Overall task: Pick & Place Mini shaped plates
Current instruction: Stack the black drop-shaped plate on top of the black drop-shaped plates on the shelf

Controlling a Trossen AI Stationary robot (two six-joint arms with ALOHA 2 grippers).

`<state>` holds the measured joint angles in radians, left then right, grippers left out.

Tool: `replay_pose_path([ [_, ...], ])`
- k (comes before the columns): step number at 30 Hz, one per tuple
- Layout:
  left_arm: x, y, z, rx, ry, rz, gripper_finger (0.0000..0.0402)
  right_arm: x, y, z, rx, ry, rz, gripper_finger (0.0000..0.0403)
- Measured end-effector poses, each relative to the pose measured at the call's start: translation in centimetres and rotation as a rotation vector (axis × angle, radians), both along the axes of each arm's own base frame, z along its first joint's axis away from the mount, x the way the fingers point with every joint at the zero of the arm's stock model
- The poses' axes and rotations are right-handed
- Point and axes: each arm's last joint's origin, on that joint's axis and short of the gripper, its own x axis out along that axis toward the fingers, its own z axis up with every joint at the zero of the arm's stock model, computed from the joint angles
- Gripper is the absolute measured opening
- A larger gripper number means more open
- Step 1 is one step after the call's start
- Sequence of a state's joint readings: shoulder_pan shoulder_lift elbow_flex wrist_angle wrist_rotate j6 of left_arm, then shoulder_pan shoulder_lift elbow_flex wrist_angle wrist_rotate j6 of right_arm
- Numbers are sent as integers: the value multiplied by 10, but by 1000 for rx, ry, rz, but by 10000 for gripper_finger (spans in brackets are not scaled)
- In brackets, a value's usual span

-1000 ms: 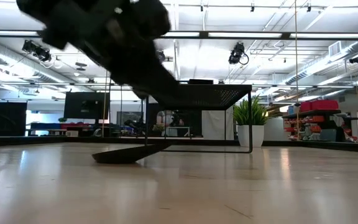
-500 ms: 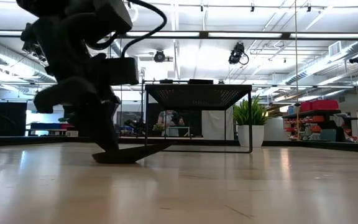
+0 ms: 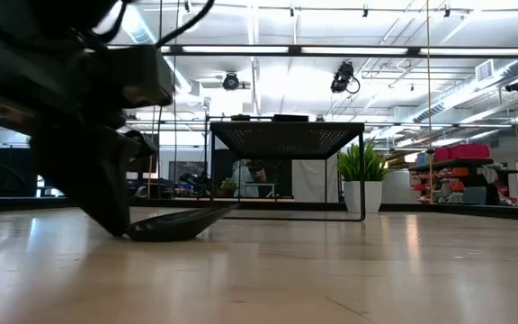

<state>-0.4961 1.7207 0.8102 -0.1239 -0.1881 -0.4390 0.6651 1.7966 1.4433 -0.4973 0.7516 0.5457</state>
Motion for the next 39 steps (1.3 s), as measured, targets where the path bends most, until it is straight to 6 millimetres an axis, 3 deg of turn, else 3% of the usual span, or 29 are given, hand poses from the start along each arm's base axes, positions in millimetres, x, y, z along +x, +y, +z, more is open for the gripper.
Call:
replay_pose_path([
  [9, 9, -10, -7, -16, -96, -42, 3, 0, 0, 0, 26, -8, -17, 4],
  [14, 12, -13, 0, 11, -164, -64, 3, 2, 1, -5, 93, -32, -61, 4],
  [19, 6, -13, 10, 16, -141, -61, 3, 4, -5, -40, 244, -73, -146, 8],
  [24, -15, -13, 8, 113, -11, -4, 3, 5, -24, -78, 386, -73, -222, 53],
  [28, -29, -17, 3, 186, 32, 59, 3, 20, -33, -98, 411, -120, -213, 112],
  [32, -36, -22, -4, 200, -35, 99, 3, 44, -44, -123, 372, -130, -233, 159],
  [39, -45, -24, -11, 184, -133, 176, 3, 76, -56, -148, 376, -69, -248, 174],
])
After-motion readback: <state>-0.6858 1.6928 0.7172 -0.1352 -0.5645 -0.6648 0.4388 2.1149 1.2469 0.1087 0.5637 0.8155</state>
